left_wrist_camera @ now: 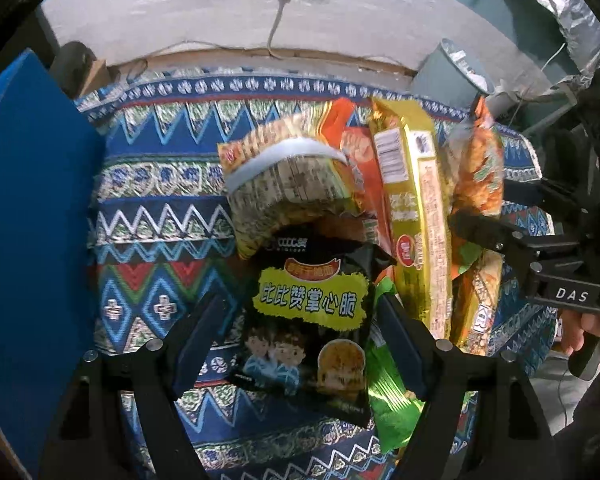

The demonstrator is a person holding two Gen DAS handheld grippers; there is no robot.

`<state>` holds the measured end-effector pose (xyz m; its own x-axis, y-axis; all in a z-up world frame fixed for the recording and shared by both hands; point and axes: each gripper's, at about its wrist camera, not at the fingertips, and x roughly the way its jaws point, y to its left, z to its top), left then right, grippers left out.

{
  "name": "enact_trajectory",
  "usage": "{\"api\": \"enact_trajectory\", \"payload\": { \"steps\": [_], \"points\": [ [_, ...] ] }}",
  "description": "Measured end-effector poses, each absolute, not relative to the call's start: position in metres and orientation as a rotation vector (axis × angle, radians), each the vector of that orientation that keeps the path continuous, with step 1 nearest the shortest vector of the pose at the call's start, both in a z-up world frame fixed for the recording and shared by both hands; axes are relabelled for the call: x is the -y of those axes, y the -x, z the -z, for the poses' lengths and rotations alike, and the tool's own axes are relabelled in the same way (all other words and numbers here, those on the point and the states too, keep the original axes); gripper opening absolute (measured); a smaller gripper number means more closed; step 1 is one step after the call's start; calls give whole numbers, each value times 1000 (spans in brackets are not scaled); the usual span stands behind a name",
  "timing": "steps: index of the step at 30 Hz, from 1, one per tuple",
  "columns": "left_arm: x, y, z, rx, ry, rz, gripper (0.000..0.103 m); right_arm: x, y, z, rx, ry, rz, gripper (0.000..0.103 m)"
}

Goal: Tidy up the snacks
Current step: 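Grasp the orange-green rice cracker bag with the right gripper while the left gripper approaches the black-yellow bag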

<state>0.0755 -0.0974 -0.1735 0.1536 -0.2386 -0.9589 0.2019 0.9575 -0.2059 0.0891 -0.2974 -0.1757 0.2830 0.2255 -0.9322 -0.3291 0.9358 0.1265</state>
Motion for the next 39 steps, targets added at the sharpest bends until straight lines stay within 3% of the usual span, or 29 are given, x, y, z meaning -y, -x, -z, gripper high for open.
{"api": "enact_trajectory", "payload": {
  "steps": [5,9,11,12,14,18,33,35,36,39],
  "points": [
    [101,-74,195,-1436,41,319,80,295,-93,182,-1220,77,-392,75],
    [99,-71,203,-1421,57,326,80,293,-92,180,-1195,47,-416,59],
    [99,-69,204,-1422,58,333,73,292,-90,179,-1180,40,-421,52],
    [98,-67,203,-1423,64,345,66,293,-90,178,-1173,38,-418,43],
    [97,-64,200,-1417,58,337,62,294,-87,176,-1154,50,-403,34],
    [99,-54,192,-1392,18,332,58,297,-81,172,-1121,76,-374,26],
    [96,-13,125,-1188,-101,283,49,291,-51,131,-987,129,-312,24],
    [96,-6,116,-1152,-121,274,35,288,-47,123,-974,139,-310,24],
    [95,-5,111,-1145,-128,273,22,287,-45,120,-968,138,-312,24],
    [87,-12,106,-1139,-104,275,18,283,-38,110,-953,137,-319,24]
  ]
}}
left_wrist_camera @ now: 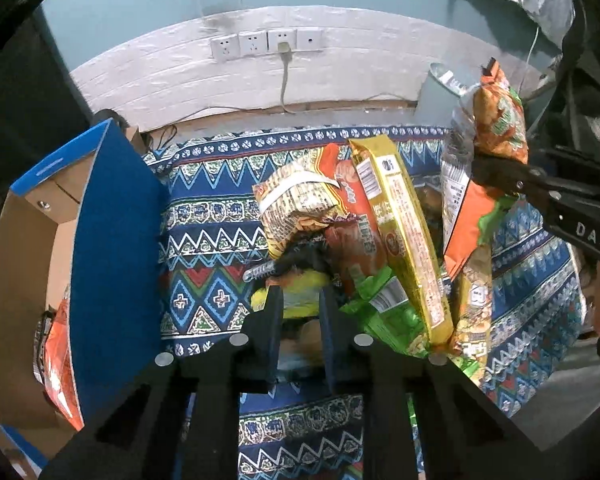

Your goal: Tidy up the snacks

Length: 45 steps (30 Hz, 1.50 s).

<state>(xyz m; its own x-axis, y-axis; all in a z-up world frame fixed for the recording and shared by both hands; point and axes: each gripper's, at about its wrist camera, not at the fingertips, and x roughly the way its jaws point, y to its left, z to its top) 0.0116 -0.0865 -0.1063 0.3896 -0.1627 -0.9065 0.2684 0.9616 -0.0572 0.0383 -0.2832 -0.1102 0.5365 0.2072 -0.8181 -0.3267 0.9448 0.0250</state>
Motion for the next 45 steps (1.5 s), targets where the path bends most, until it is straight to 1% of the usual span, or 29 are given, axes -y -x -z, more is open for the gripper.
{"api": "enact_trajectory", "payload": {
  "steps": [4,8,9,10,11,12,13,15,17,26,27,28,32,36,40,41,42,44,45],
  "points": [
    [78,-17,109,-1138,-70,277,14,277,-30,98,-943,132,-330,24],
    [70,-19,115,-1178,-54,289,15,272,-25,92,-947,126,-337,24],
    [68,-20,119,-1203,-33,294,20,271,-24,91,-949,122,-340,24],
    [65,-21,122,-1218,-12,296,35,271,-23,90,-952,117,-348,24],
    [60,-22,126,-1234,20,289,45,270,-22,90,-951,115,-353,24],
    [57,-22,129,-1241,49,275,62,269,-20,89,-949,113,-360,24],
    [52,-21,133,-1243,85,264,70,267,-18,89,-949,115,-365,24],
    [47,-22,140,-1256,139,249,71,265,-16,89,-951,118,-370,24],
    [46,-26,151,-1300,169,247,74,264,-14,90,-956,119,-375,24],
    [52,-43,180,-1383,273,195,75,260,-8,89,-949,124,-404,24],
    [54,-44,181,-1387,279,192,79,261,-8,90,-949,126,-406,24],
    [57,-46,182,-1389,278,185,82,261,-7,91,-950,127,-408,24],
    [71,-50,187,-1393,227,171,83,266,-6,95,-958,114,-411,24],
    [81,-54,190,-1387,185,157,87,271,-6,100,-966,104,-408,24],
    [87,-57,196,-1397,136,148,86,277,-7,102,-970,92,-405,24],
    [89,-56,199,-1407,129,152,85,278,-7,103,-970,87,-405,24],
    [89,-56,201,-1413,122,148,77,278,-7,103,-969,85,-406,24],
    [89,-53,201,-1393,99,146,71,279,-7,102,-967,84,-408,24],
    [89,-50,202,-1390,85,152,64,279,-7,103,-967,84,-407,24]
  ]
}}
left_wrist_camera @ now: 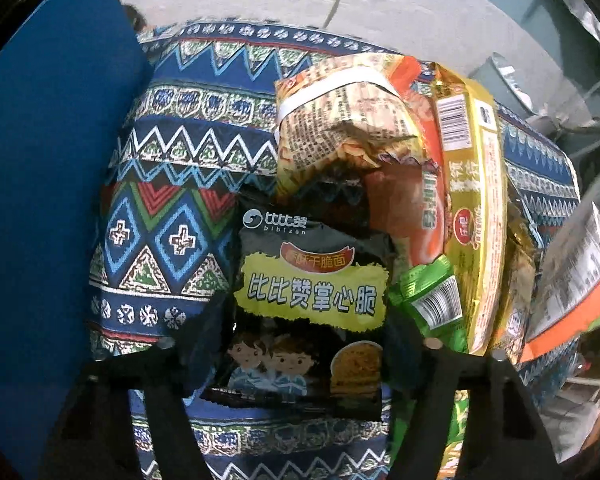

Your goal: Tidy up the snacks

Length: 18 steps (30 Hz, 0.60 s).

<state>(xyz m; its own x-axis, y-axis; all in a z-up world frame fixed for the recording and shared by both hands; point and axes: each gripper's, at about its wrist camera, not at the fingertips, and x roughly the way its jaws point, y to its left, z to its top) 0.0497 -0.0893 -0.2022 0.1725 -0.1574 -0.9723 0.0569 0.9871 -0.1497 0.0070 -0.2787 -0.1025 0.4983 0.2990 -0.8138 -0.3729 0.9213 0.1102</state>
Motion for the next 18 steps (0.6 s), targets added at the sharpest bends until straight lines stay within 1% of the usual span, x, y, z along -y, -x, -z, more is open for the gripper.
{"api": "enact_trajectory", "payload": {
  "steps": [7,18],
  "points": [
    [88,-38,194,-1367,40,162,62,275,-7,99,-958,87,-410,24],
    [81,-16,127,-1180,-66,139,62,255,-3,82,-925,112,-432,24]
  ]
}}
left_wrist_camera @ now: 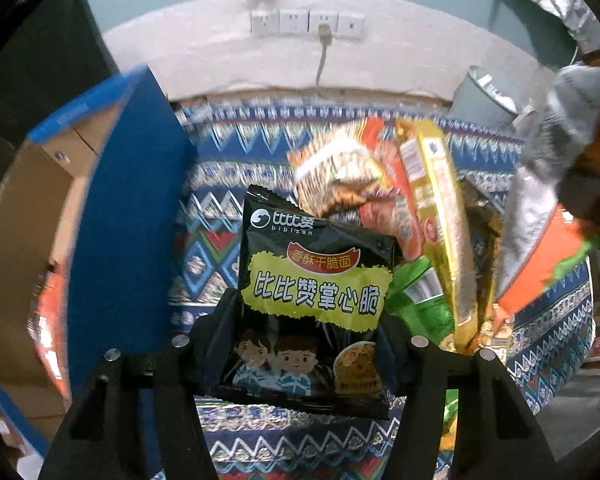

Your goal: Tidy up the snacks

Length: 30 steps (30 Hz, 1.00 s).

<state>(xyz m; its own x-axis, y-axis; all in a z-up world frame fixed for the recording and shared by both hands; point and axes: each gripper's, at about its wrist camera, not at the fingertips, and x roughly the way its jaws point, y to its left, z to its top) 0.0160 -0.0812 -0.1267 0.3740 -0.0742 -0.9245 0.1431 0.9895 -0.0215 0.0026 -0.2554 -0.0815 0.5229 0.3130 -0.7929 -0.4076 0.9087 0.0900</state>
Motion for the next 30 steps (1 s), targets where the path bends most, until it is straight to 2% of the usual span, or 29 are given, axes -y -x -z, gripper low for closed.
{"api": "enact_trajectory", "payload": {
  "steps": [16,30],
  "points": [
    [50,20,44,-934,-164,85,62,218,0,58,-888,126,-491,24],
    [-12,23,7,-850,-104,-14,62,156,-13,35,-879,125,-584,24]
  ]
}}
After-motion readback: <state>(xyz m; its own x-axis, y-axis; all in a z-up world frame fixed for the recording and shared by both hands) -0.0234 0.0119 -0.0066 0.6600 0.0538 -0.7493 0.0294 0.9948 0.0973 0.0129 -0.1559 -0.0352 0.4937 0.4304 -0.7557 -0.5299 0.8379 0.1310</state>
